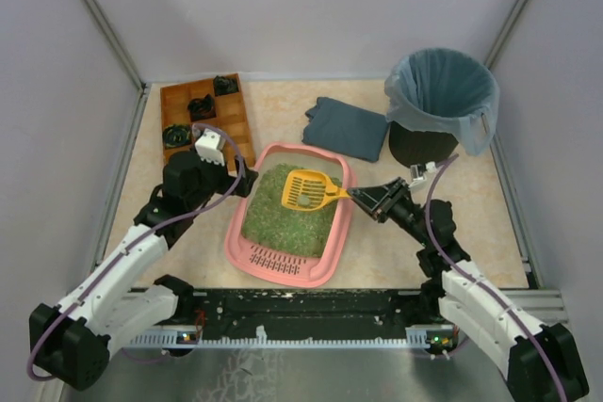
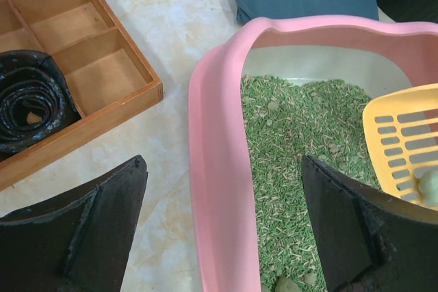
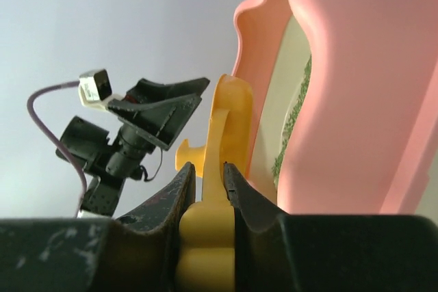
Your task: Clean the litter box
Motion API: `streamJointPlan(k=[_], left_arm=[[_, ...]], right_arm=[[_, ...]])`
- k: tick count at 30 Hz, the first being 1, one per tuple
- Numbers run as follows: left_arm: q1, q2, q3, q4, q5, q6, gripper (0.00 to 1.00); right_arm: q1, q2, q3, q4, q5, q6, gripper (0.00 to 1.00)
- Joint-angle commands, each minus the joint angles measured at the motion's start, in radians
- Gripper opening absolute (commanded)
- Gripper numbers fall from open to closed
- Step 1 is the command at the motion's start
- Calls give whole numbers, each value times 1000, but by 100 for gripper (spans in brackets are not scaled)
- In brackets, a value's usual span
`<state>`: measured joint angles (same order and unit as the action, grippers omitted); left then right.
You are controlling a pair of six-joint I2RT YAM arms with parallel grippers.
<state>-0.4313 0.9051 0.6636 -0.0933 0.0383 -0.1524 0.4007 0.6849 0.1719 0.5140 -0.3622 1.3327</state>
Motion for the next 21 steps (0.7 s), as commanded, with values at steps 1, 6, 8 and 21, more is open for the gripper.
streamJointPlan(k=[1,6,8,21], left_arm=[[3,2,21,12,28,12,97],[4,13,30,0,24,17,97],[5,10,27,-5,17,14,97],[6,60,44,-14,41,15,97]], right_arm=[[20,54,33,138,-63,8,0],[-26,50,31,24,-64,-2,0],[-22,42,0,65,-41,34,0],[-25,84,102,65,-104,-8,0]])
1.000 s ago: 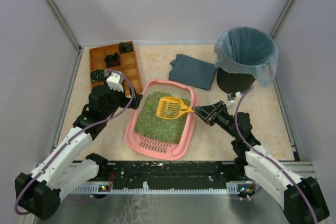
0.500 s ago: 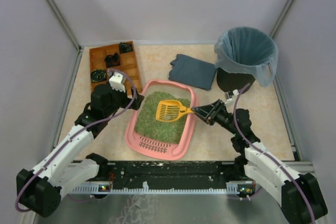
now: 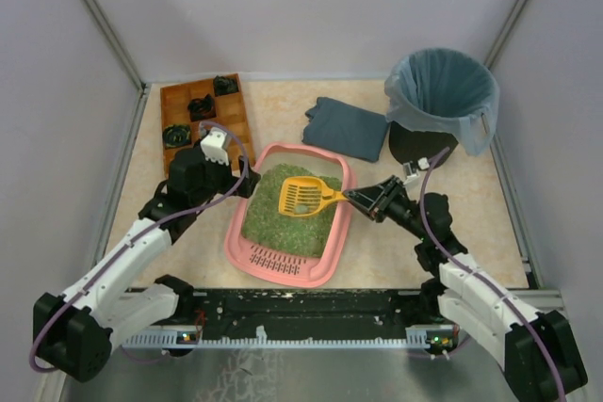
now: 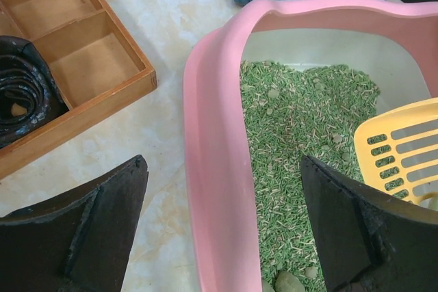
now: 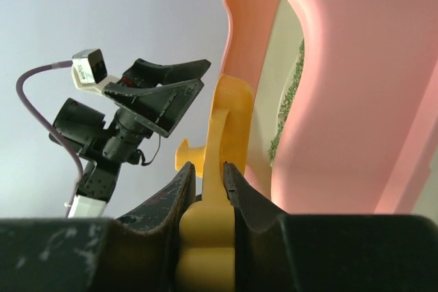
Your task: Clean the litter box
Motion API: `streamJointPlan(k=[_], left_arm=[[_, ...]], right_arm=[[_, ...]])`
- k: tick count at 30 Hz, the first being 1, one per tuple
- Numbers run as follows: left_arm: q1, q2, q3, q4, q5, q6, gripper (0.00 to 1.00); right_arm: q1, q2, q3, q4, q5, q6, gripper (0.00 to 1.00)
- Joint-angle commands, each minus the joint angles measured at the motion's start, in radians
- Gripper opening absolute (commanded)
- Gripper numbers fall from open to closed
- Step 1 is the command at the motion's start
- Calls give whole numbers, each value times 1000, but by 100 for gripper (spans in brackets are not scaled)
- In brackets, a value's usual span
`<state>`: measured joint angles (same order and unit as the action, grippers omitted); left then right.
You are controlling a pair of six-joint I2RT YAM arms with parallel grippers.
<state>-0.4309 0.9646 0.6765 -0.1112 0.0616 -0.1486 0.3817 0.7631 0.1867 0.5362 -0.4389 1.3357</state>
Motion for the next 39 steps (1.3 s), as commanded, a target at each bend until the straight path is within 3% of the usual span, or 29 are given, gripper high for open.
streamJointPlan(k=[1,6,10,22,26,32,39], left_arm=[[4,5,34,3,16,12,96],[4,21,44,-18,10,12,96],[4,24,47,-21,12,12,96],[5,19,47,-25,29,7,96],[4,15,46,-24,32,7,96],[5,11,46,-24,35,6,96],[5,0,44,-25,32,6,96]], right_arm=[[-6,3,99,32,-29,-15,0],[-9,-45,158,-24,70,-23,0],[-23,-83,290,-173,221,-66,0],[-41,-154,673,-506,1090,-263,0],[-50,-153,694,-473,1262,-359,0],[-121,-102,706,-403,1276,-446,0],[-318,-14,735,-408,1047,-411,0]])
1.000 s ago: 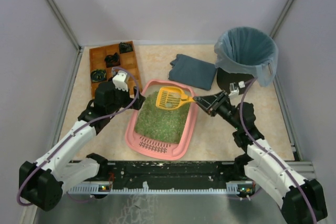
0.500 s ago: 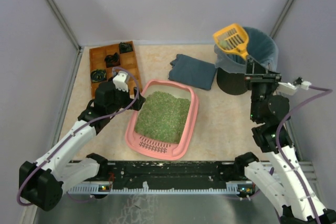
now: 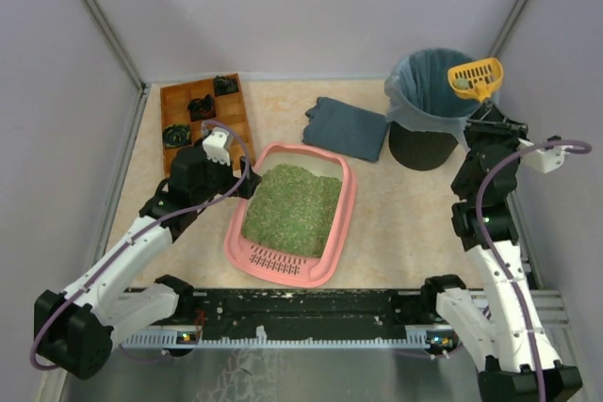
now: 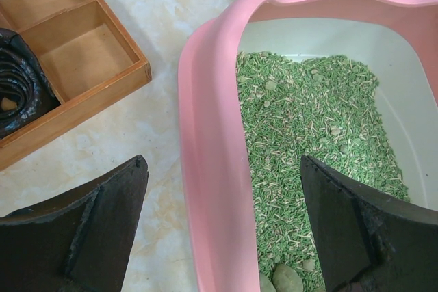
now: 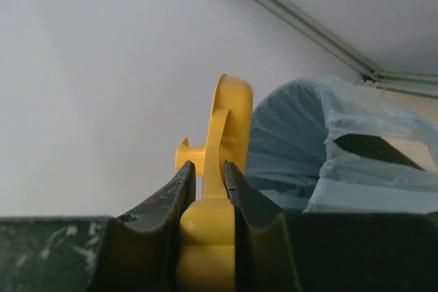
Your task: Clean the litter box
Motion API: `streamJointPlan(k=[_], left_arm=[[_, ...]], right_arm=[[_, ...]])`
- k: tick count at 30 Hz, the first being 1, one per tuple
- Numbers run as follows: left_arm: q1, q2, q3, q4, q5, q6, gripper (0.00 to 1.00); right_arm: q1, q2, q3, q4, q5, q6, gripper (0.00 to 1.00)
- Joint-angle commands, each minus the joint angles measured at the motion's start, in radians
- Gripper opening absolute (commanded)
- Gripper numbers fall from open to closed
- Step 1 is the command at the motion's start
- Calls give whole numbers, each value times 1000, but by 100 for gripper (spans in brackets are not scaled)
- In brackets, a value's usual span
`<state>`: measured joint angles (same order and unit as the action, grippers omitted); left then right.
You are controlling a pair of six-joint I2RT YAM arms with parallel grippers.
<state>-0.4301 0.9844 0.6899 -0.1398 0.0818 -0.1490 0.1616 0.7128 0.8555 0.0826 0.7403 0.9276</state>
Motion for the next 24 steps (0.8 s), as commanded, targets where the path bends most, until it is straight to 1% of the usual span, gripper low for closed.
streamJointPlan(k=[1,5,11,15,24], left_arm=[[4,-22,30,3,12,6,96],[4,-25,31,2,12,7,96],[5,-27,31,2,18,8,96],[4,-22,31,2,24,6,96],[5,-19,31,1,31,3,95]], right_arm=[[-125,49,70,44,-171,-1,0],[-215,102,86,59,-328,-8,0],[-337,193,153,29,-588,-77,0],[-348,276,252,-83,-648,-222,0],[-349,410,413,-227,-775,-481,0]])
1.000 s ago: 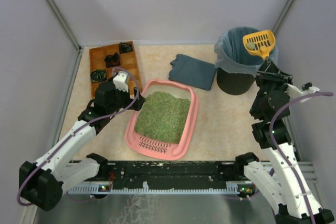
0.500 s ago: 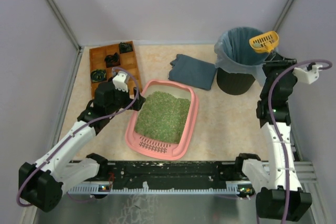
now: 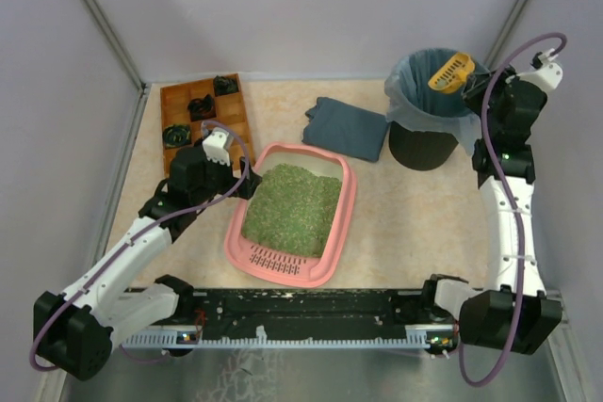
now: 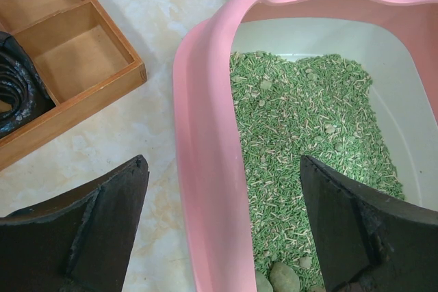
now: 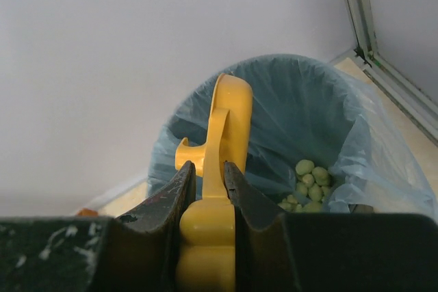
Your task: Clean the litter box
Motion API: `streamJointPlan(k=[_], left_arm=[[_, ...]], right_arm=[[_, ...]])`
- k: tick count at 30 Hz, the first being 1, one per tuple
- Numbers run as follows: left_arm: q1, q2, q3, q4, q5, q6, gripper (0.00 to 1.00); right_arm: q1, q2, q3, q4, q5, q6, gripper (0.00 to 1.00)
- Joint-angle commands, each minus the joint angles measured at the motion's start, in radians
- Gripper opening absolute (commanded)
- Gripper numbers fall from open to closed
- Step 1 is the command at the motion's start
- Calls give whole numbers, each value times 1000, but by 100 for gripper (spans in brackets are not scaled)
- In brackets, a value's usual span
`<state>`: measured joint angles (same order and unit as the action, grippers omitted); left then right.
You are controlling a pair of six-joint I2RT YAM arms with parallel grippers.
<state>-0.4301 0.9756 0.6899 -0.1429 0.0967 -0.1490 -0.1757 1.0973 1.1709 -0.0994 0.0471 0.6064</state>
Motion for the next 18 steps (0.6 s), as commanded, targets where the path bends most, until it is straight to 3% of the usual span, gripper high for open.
streamJointPlan(k=[1,18], left_arm=[[4,-10,32,5,16,3,95],[4,3,35,3,24,5,95]], right_arm=[[-12,34,109,-60,-83,-190,0],[-11,36,199,-131,-84,-401,0]])
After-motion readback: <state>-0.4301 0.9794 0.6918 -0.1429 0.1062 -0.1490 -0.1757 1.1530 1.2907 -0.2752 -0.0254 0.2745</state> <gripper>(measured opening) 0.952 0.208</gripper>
